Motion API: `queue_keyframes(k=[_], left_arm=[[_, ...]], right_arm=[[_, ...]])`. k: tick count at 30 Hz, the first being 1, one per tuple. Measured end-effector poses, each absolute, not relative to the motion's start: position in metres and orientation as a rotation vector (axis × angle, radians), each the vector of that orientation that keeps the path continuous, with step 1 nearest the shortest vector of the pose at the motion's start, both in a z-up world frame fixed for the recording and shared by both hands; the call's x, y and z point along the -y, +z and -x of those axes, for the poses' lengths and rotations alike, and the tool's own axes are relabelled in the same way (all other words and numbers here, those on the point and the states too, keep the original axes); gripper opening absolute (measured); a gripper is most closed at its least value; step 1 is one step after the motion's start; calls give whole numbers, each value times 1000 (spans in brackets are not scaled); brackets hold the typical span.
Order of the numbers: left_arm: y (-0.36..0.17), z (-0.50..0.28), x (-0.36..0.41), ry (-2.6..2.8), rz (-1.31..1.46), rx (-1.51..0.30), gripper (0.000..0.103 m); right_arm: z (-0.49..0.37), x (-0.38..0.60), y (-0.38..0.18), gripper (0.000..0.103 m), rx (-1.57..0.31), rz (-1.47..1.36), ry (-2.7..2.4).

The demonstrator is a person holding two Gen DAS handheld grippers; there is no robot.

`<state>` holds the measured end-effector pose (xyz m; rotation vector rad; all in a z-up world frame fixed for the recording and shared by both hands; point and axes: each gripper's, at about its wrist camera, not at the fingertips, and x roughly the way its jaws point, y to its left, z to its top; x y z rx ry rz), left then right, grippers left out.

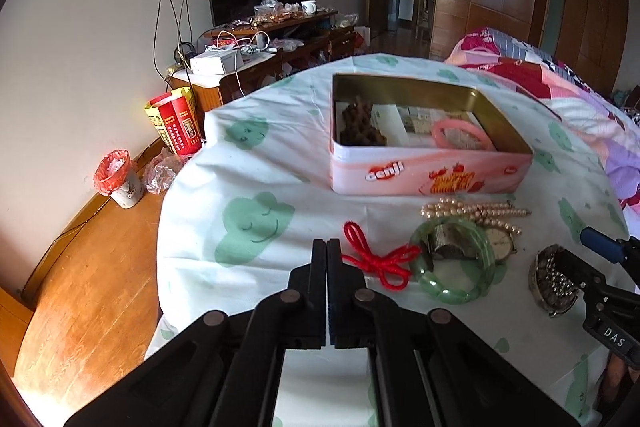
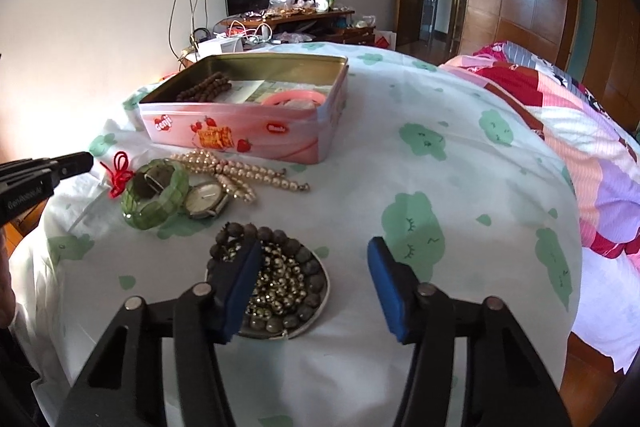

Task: Organize jewelry
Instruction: 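Grasp the red knotted cord with the left tool while the right tool grasps the silver bead tray, then lift the red cord and silver bead tray and carry both toward the tin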

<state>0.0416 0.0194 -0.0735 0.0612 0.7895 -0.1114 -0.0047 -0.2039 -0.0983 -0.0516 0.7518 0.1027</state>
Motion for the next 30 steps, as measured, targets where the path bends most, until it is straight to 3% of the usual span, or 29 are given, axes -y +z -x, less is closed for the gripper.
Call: queue_keyframes(k=[11, 15, 24, 27, 30], left_arm=[[-81, -50, -14, -118, -46, -874, 0], [-89, -50, -9, -109, -67, -892, 1], [-95, -50, -8, -105, -76, -887, 1], [-94, -51, -9, -109, -61, -889, 1], [-94, -52, -11, -111, -42, -890, 1]], right_arm=[[11, 195, -91, 54, -721, 81, 142], [12, 189, -95, 31, -746, 95, 187], [11, 184, -105, 30, -794, 109, 218], [12, 184, -105, 17, -792, 107, 226], [13, 185, -104, 13, -785, 98, 231]])
